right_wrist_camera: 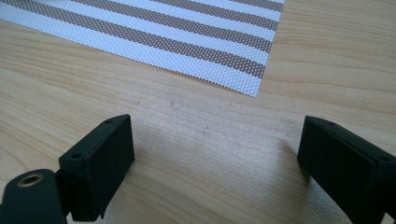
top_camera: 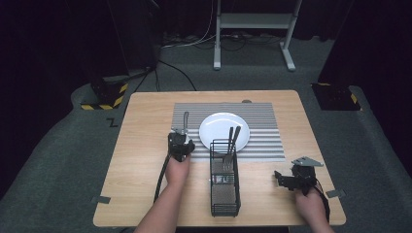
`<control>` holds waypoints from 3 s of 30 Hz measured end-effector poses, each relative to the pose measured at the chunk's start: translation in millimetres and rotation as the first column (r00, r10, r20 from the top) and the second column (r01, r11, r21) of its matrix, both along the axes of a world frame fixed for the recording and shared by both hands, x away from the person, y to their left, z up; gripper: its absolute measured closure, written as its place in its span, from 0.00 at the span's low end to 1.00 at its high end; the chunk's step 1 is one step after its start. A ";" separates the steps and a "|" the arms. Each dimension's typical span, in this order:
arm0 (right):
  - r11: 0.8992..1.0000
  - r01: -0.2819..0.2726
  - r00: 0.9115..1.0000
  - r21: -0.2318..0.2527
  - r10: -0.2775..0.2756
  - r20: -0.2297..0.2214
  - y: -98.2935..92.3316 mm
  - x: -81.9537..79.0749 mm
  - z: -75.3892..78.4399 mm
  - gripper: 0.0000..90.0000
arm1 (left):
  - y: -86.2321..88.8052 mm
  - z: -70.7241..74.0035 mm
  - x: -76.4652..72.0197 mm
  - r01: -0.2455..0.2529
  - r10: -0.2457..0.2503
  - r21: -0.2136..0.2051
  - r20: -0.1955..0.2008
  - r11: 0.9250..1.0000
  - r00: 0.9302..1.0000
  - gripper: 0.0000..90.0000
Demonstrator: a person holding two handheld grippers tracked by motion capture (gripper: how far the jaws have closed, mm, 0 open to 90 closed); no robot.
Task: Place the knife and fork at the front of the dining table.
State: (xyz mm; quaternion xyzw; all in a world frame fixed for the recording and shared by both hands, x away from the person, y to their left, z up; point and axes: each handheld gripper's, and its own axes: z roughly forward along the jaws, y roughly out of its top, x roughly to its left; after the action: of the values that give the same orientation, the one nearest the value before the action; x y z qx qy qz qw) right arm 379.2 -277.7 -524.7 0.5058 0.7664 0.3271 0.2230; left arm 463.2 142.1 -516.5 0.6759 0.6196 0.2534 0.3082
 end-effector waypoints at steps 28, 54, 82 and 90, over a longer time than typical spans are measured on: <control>1.000 -0.002 1.000 0.000 0.002 0.004 1.3 -2.4 0.4 0.13 | 117.8 -8.8 -112.4 0.065 -0.063 0.038 -0.031 0.997 0.997 0.17; 0.981 -0.114 0.947 0.160 0.058 0.317 46.1 -38.4 89.6 0.12 | 114.5 -13.0 -117.8 0.086 -0.086 0.040 0.002 0.996 0.996 0.13; 0.951 -0.214 0.861 0.222 0.076 0.503 146.0 1.1 115.3 0.65 | 111.4 -13.2 -120.6 0.093 -0.093 0.035 -0.002 0.995 0.996 0.11; 0.943 -0.207 0.872 0.262 0.056 0.487 152.8 11.0 109.6 0.79 | 111.8 -13.2 -121.3 0.101 -0.101 0.039 -0.004 0.994 0.995 0.11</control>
State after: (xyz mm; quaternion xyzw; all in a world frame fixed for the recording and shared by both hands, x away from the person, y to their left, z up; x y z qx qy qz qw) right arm 390.3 -124.9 -415.2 0.3851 0.6617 0.5695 0.2992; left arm 341.9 253.9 -529.7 0.7125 0.5798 0.2490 0.3069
